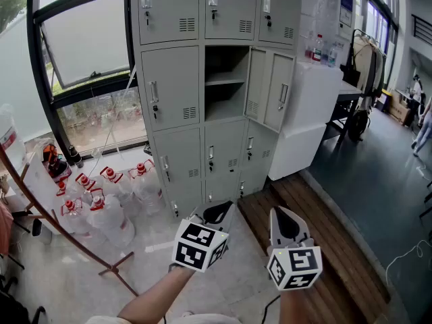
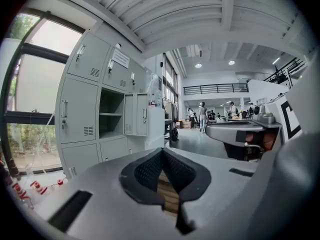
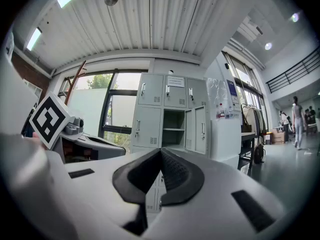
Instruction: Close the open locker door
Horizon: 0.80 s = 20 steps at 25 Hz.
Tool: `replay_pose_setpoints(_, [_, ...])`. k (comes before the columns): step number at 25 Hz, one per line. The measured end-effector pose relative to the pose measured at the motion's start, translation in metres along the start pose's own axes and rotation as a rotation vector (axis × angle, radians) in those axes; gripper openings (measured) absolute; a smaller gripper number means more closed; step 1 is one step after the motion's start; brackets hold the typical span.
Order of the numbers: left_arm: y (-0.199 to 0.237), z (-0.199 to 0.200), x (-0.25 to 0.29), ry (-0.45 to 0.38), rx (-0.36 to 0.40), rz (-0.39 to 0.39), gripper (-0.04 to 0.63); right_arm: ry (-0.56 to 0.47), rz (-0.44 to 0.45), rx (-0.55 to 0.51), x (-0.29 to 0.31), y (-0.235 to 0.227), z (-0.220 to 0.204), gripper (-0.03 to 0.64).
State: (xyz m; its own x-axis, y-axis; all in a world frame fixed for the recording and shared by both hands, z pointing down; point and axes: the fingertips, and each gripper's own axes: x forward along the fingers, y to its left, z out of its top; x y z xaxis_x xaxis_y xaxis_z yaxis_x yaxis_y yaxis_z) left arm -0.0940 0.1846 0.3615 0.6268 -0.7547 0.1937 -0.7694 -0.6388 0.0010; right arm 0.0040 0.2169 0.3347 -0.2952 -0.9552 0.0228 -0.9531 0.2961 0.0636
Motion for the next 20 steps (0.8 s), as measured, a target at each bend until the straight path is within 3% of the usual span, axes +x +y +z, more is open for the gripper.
replay_pose_setpoints(20, [-0.066,0.001,0.057,0.032,0.01,0.022,0.006,0.005,0.052,0.044,-0.021,-0.079,-0.02,0.006])
